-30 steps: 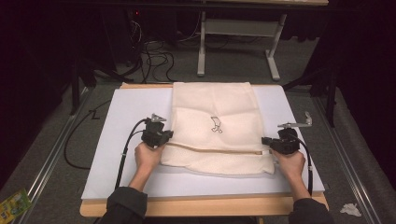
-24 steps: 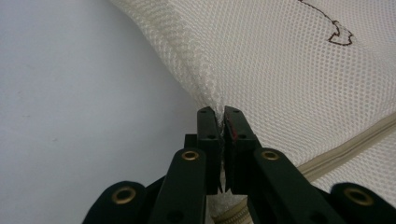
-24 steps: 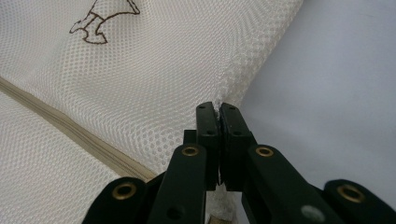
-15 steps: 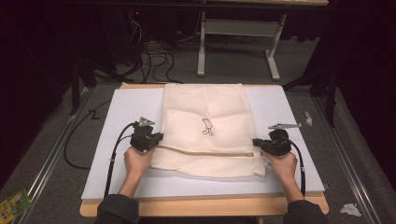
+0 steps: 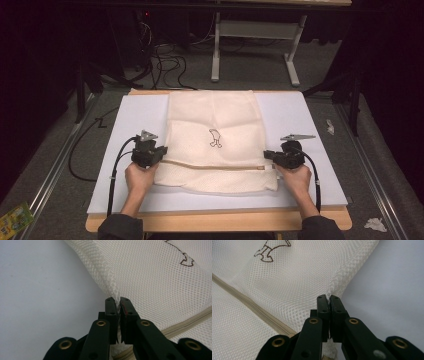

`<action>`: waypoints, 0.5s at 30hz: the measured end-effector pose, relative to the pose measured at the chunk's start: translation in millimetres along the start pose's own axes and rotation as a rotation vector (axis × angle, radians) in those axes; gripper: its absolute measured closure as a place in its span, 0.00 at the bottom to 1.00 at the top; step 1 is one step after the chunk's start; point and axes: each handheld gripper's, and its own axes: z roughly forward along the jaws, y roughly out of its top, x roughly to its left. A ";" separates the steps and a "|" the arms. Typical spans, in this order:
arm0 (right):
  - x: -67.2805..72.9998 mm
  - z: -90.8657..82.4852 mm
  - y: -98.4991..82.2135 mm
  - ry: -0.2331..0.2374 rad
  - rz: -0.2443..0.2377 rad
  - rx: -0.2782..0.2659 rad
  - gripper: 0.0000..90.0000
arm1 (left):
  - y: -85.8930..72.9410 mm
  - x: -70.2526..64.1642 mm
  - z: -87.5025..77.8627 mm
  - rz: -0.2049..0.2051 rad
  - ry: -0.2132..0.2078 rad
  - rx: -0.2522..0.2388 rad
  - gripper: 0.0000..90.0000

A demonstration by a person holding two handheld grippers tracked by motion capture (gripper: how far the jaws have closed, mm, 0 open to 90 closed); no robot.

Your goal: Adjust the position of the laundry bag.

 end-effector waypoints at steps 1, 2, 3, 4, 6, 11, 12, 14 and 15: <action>1.0 0.5 0.0 -0.001 -0.001 0.003 0.99 | -1.4 0.2 0.3 0.003 0.003 0.002 0.95; 1.8 0.9 -0.1 -0.004 -0.003 0.006 0.99 | -2.3 0.3 0.6 0.002 0.005 0.003 0.95; 2.7 1.3 -0.4 -0.007 -0.007 0.008 0.99 | -3.5 0.9 1.0 0.001 0.004 0.006 0.95; 2.7 1.3 -0.4 -0.007 -0.007 0.008 0.99 | -4.2 1.3 1.3 -0.002 0.003 0.007 0.95; 3.3 1.9 -0.9 -0.012 -0.011 0.010 0.99 | -5.5 2.2 1.5 0.000 0.007 0.006 0.94; 4.6 4.4 -2.1 -0.023 -0.015 0.016 0.99 | -7.4 2.2 2.7 0.002 0.016 0.004 0.93; 4.6 4.9 -2.3 -0.026 -0.017 0.018 0.99 | -8.1 2.5 3.1 0.003 0.016 0.006 0.93; 4.4 6.4 -3.2 -0.030 -0.017 0.021 0.98 | -9.3 2.7 4.1 0.000 0.018 0.008 0.93; 4.4 6.4 -3.2 -0.030 -0.017 0.021 0.98 | -9.6 2.9 4.4 0.000 0.018 0.010 0.93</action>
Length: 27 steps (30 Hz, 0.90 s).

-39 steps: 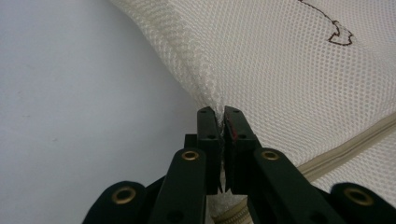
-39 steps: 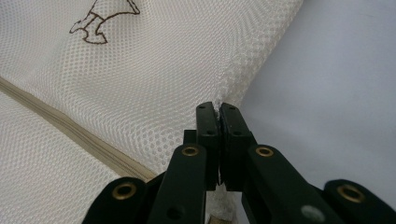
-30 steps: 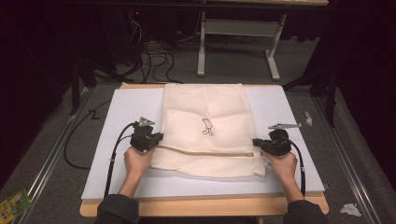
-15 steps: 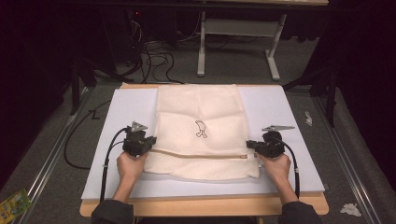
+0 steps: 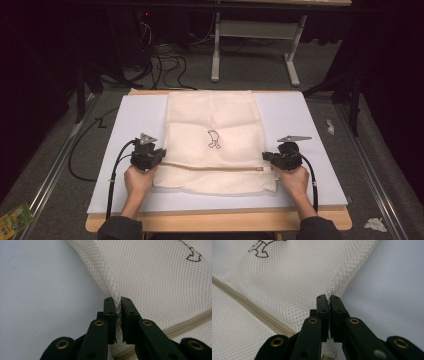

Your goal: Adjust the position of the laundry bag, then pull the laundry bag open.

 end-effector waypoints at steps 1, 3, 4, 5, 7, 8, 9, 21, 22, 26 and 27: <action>-0.5 0.9 -0.5 -0.001 -0.001 0.003 0.98 | -0.8 0.2 1.0 0.002 0.001 0.004 0.92; -0.8 1.8 -1.1 -0.004 0.002 0.004 0.98 | -1.5 0.2 1.9 0.002 0.005 0.005 0.92; -0.8 1.8 -1.1 -0.004 0.002 0.004 0.98 | -1.5 0.2 1.9 0.002 0.005 0.005 0.92; -0.9 3.0 -1.5 -0.006 -0.001 0.008 0.98 | -1.9 0.3 2.3 0.001 0.006 0.005 0.92; -1.0 3.6 -1.8 -0.009 -0.005 0.010 0.98 | -2.6 0.6 2.6 -0.001 0.007 0.006 0.92; -0.8 4.0 -1.9 -0.011 -0.005 0.014 0.98 | -3.0 0.6 3.0 -0.002 0.008 0.005 0.91; -0.9 4.1 -2.0 -0.014 -0.006 0.013 0.97 | -3.1 0.5 3.2 -0.002 0.009 0.005 0.91; -1.4 5.9 -4.9 -0.029 -0.006 0.009 0.94 | -6.5 0.6 4.6 0.004 0.022 0.006 0.88; -1.4 5.9 -4.9 -0.029 -0.006 0.009 0.94 | -6.7 0.7 4.7 0.004 0.022 0.006 0.88; -2.6 6.4 -5.9 -0.040 0.003 0.006 0.87 | -8.9 1.9 5.3 -0.001 0.031 -0.003 0.80; -2.6 6.4 -5.9 -0.040 0.003 0.006 0.87 | -9.3 2.3 5.1 -0.002 0.034 -0.004 0.80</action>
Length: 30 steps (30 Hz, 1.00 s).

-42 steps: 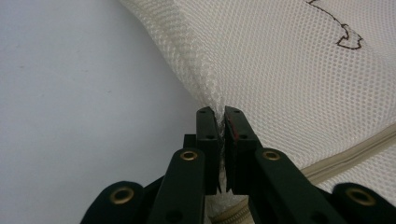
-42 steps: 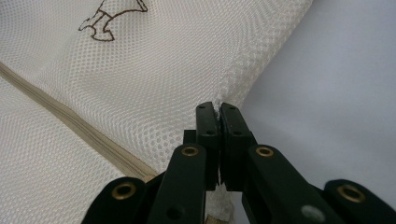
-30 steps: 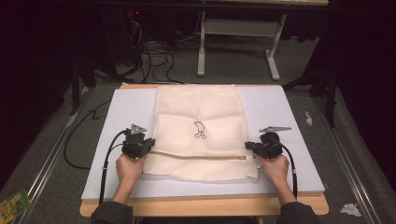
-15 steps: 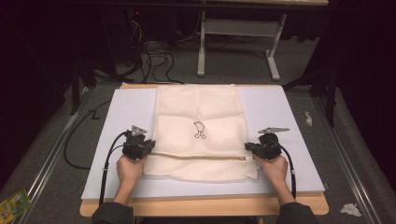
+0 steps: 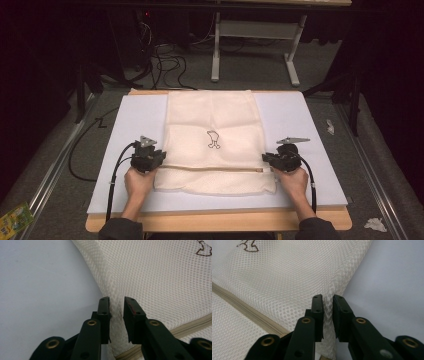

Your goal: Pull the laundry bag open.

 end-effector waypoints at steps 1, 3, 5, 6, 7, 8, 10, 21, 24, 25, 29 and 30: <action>-0.6 -0.3 0.0 -0.002 -0.003 -0.005 0.84 | -0.7 0.2 -0.7 -0.001 0.012 -0.005 0.76; -1.5 -2.5 0.0 -0.005 0.013 -0.016 0.77 | -1.1 0.2 -3.4 0.003 0.021 -0.017 0.69; -3.6 -5.1 -0.5 0.000 0.023 -0.023 0.70 | -1.3 -1.8 -6.5 0.014 0.020 -0.039 0.63; -3.9 -5.9 -0.9 0.001 0.027 -0.024 0.68 | -1.3 -3.4 -8.0 0.021 0.016 -0.043 0.62; -4.2 -7.2 -1.7 0.001 0.030 -0.026 0.66 | -1.6 -5.3 -9.1 0.027 0.011 -0.046 0.61; -4.2 -7.2 -1.7 0.001 0.030 -0.026 0.66 | -2.0 -7.6 -9.7 0.034 0.006 -0.049 0.61; -5.7 -10.6 -3.9 0.007 0.043 -0.033 0.62 | -3.3 -12.7 -10.9 0.046 -0.005 -0.059 0.59; -12.5 -17.0 -9.3 0.051 0.093 0.000 0.53 | -8.5 -28.9 -2.5 0.056 -0.044 -0.054 0.52; -11.2 -14.2 -7.9 0.055 0.093 0.021 0.54 | -9.2 -32.8 2.2 0.062 -0.043 -0.049 0.51; -9.9 -12.9 -6.9 0.054 0.092 0.029 0.55 | -9.3 -33.7 3.4 0.061 -0.045 -0.048 0.51; -5.4 -8.5 -1.5 0.051 0.100 0.057 0.58 | -10.4 -36.1 9.8 0.063 -0.040 -0.031 0.50; -4.6 -7.3 -0.2 0.051 0.104 0.064 0.58 | -10.8 -36.5 11.2 0.068 -0.038 -0.025 0.50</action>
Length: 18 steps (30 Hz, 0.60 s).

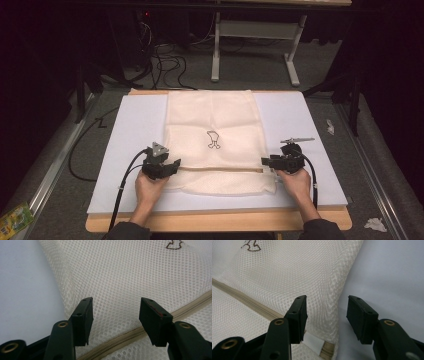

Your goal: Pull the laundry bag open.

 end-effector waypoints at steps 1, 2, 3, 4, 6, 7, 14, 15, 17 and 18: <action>0.7 1.5 1.4 -0.003 0.001 0.010 0.58 | -0.3 -0.3 1.2 0.001 -0.001 0.006 0.50; 1.3 3.0 2.6 -0.005 0.003 0.020 0.58 | -0.6 -0.5 2.1 0.003 0.000 0.010 0.50; 1.7 4.4 3.7 -0.005 0.007 0.032 0.58 | -0.8 -0.8 3.0 0.003 0.001 0.011 0.50; 2.2 6.2 4.6 -0.005 0.013 0.042 0.58 | -1.0 -1.1 3.8 0.002 0.001 0.013 0.50; 3.2 10.2 6.0 0.002 0.018 0.062 0.58 | -1.3 -1.4 5.8 0.005 0.000 0.021 0.50; 4.2 10.6 6.7 -0.001 0.020 0.062 0.58 | -1.7 -1.8 7.1 0.004 0.002 0.024 0.50; 9.4 15.2 10.6 0.038 0.022 0.077 0.57 | -1.8 -5.9 10.3 0.024 0.023 0.037 0.49; 9.7 15.1 10.6 0.036 0.017 0.084 0.57 | -1.9 -6.2 10.5 0.023 0.026 0.036 0.49; 9.3 13.1 9.7 0.038 0.018 0.097 0.57 | -2.4 -7.1 10.9 0.024 0.033 0.031 0.49; 8.4 12.1 9.0 0.044 0.018 0.102 0.57 | -2.9 -7.2 11.1 0.019 0.034 0.027 0.49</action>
